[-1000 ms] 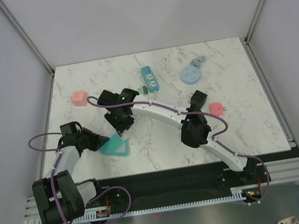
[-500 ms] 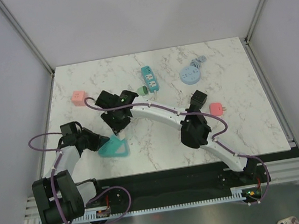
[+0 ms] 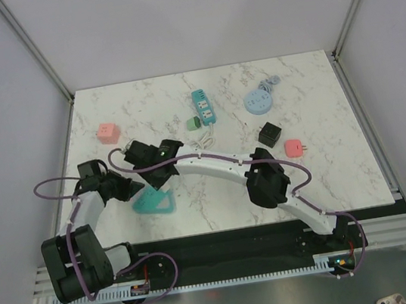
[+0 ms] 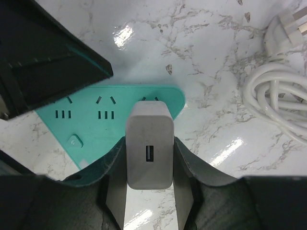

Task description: Insert the plug

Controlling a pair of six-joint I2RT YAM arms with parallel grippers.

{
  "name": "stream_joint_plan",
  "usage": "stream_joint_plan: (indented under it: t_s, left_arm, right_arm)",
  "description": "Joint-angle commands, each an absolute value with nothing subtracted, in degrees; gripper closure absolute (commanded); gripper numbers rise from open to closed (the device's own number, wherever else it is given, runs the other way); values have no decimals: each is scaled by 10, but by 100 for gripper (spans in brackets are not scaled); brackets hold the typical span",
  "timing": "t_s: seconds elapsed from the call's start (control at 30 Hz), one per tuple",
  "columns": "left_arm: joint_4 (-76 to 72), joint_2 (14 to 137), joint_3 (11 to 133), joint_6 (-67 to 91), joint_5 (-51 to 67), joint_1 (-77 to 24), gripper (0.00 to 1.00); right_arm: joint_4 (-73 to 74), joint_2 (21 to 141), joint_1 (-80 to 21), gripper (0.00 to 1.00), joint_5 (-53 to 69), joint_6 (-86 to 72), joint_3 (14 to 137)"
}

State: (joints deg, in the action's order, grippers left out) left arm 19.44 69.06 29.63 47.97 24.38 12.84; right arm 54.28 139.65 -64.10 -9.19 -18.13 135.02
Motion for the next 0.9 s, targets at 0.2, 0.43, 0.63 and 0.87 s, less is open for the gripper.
stream_joint_plan:
  t_s: [0.2, 0.43, 0.63, 0.87]
  left_arm:
    - [217, 739, 378, 468, 243, 205, 98]
    - [222, 757, 409, 445, 247, 224, 98]
    - [201, 734, 393, 437, 252, 224, 97]
    - [187, 730, 398, 429, 277, 224, 98]
  right_arm:
    - [459, 1357, -662, 100, -123, -181, 1167]
    - [511, 1404, -649, 100, -84, -183, 1205]
    - [524, 1422, -647, 100, -83, -182, 1189]
    - [428, 1373, -656, 100, -84, -206, 1045]
